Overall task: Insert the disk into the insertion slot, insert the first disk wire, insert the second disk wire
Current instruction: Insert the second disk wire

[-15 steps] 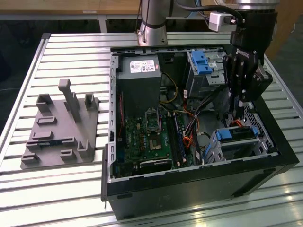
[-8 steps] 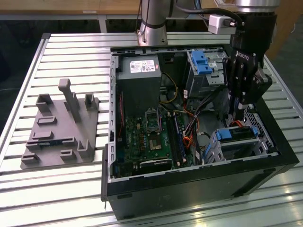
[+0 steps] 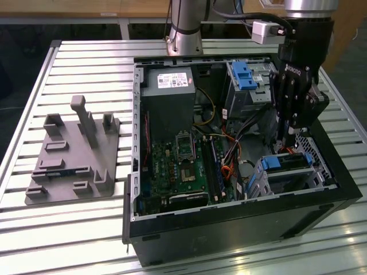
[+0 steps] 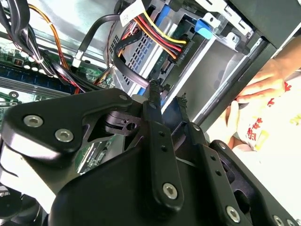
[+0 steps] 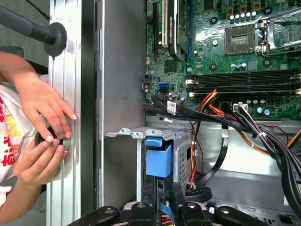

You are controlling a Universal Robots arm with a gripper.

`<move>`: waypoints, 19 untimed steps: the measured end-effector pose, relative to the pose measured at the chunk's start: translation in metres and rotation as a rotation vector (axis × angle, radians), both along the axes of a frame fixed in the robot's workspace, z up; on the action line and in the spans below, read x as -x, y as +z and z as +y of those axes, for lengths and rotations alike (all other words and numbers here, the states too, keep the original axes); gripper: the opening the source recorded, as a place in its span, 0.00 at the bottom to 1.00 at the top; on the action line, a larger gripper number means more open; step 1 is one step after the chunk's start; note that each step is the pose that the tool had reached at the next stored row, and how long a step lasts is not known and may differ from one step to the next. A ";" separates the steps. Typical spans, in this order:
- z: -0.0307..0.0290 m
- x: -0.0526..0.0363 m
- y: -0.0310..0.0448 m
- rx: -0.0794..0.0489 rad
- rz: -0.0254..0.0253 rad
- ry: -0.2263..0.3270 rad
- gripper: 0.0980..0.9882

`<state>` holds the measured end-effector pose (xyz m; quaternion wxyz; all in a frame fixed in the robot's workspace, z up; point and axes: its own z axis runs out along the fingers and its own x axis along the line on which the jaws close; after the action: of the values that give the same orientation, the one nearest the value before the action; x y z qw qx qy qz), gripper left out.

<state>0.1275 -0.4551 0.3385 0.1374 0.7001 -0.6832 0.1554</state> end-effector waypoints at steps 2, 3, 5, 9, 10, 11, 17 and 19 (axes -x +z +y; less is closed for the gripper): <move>0.0000 0.0000 -0.0006 0.002 0.0000 0.002 0.23; 0.0000 0.0001 -0.0009 0.004 0.0000 0.002 0.23; 0.0000 0.0006 -0.0013 0.007 0.0000 0.003 0.23; 0.0000 0.0022 -0.0023 0.008 -0.0002 0.005 0.21; 0.0000 0.0024 -0.0024 0.008 -0.0003 0.005 0.21; 0.0000 0.0025 -0.0026 0.008 -0.0004 0.005 0.14; 0.0000 0.0026 -0.0029 0.008 -0.0006 0.005 0.11; 0.0000 0.0026 -0.0029 0.008 -0.0007 0.005 0.11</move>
<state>0.1249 -0.4551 0.3355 0.1394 0.7014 -0.6808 0.1587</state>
